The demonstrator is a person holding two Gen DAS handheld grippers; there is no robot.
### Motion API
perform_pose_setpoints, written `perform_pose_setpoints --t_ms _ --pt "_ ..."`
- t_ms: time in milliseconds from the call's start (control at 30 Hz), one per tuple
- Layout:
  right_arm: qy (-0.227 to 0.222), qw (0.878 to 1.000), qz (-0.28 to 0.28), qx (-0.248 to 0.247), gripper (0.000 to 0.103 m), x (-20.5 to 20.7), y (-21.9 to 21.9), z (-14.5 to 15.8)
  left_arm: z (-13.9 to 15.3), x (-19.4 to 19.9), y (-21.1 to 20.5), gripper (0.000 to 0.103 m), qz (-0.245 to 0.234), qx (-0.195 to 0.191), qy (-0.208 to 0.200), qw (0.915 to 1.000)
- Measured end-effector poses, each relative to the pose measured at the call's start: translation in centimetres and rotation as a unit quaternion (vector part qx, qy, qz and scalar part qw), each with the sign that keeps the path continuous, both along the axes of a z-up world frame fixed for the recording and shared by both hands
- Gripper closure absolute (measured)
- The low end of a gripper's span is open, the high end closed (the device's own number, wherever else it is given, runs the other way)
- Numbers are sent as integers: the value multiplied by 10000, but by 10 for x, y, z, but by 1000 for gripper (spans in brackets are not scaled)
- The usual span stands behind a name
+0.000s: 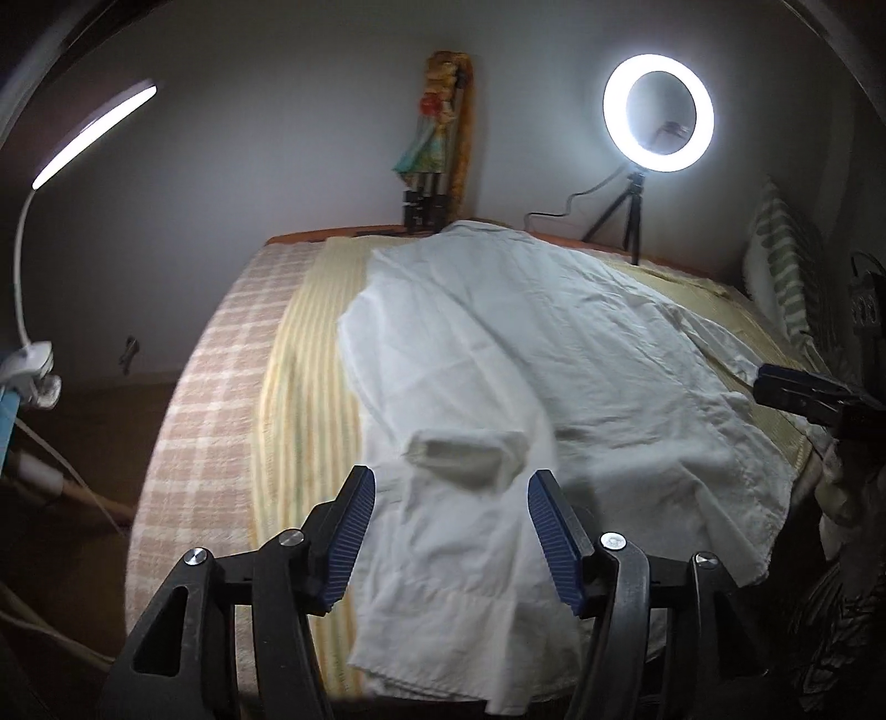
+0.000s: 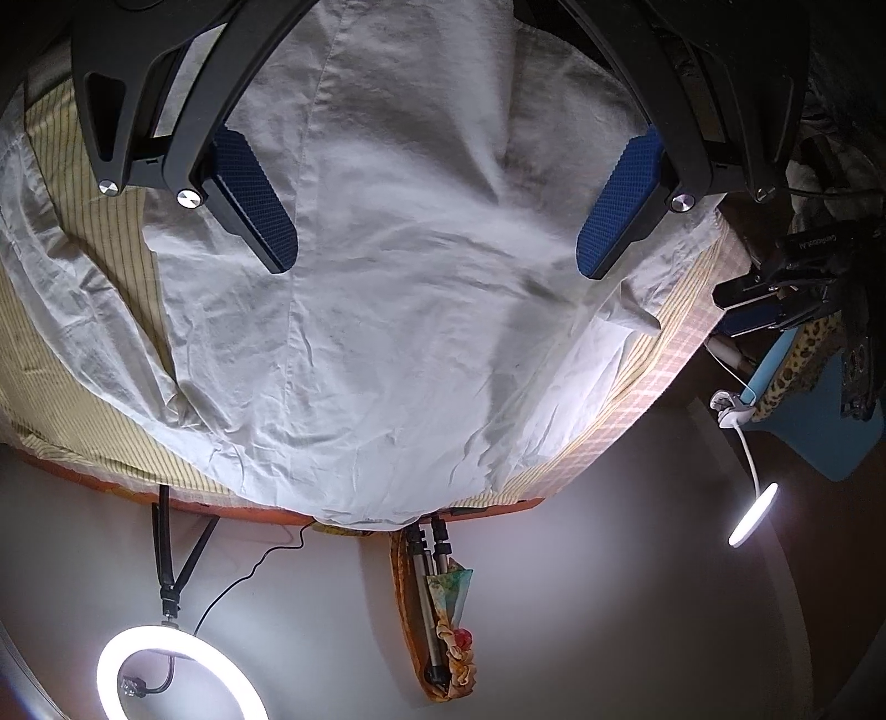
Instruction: Fold small clothes
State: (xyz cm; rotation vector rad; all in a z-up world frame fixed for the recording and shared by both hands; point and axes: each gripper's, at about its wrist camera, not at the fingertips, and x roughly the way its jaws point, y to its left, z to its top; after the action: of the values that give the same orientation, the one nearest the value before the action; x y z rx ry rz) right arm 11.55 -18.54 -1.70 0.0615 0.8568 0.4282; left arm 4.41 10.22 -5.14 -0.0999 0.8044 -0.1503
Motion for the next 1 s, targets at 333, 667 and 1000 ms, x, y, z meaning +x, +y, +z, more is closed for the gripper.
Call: perform_pose_setpoints --t_ms 333,667,1000 --pt "506 9966 563 337 16 5 35 -19 -53 10 32 59 499 -750 976 9911" --pt "1241 9844 1001 749 27 17 76 -45 -70 7 -4 64 117 79 1106 9938" --pt "1634 9754 1291 716 27 33 135 -66 -60 1 -4 101 154 -5 925 9956"
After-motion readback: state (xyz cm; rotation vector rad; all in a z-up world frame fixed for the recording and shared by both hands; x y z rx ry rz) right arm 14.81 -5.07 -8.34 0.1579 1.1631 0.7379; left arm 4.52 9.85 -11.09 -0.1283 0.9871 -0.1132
